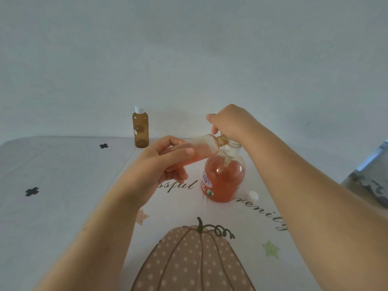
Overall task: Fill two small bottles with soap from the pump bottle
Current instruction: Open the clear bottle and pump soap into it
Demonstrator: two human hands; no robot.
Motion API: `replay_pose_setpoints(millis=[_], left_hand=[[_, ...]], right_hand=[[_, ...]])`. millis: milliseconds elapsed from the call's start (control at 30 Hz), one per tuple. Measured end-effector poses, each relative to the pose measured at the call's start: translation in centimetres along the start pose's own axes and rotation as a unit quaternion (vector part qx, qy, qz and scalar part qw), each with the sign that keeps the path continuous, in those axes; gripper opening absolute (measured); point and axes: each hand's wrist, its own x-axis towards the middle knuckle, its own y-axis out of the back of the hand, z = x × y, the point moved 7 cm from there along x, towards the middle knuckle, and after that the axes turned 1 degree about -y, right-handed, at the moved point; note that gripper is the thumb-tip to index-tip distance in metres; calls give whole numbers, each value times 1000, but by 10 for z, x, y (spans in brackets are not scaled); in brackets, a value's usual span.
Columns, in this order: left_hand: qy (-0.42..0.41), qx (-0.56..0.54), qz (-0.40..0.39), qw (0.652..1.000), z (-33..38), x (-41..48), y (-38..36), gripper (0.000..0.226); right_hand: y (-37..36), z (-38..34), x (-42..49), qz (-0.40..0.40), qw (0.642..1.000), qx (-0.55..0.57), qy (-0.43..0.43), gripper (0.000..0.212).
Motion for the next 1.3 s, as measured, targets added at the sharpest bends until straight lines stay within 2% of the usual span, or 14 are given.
replay_pose_setpoints(millis=[367,667,833,1300], left_hand=[[-18,-30,-3,999,4,-3,-5,27],[-27,-27,-3,999,3,0,1,25],[-14,-6,-1,1000,2,-1,3,33],[-5,-22,0,1000,8,-5,0,32]], right_hand=[[20,-13,-11,35,999,-16,28,45],[11,-11,-8,29,999,-37,20,47],[7,-5,-7,39,999,-14,6,48],[21,-8,-8,47,999,17,6,49]])
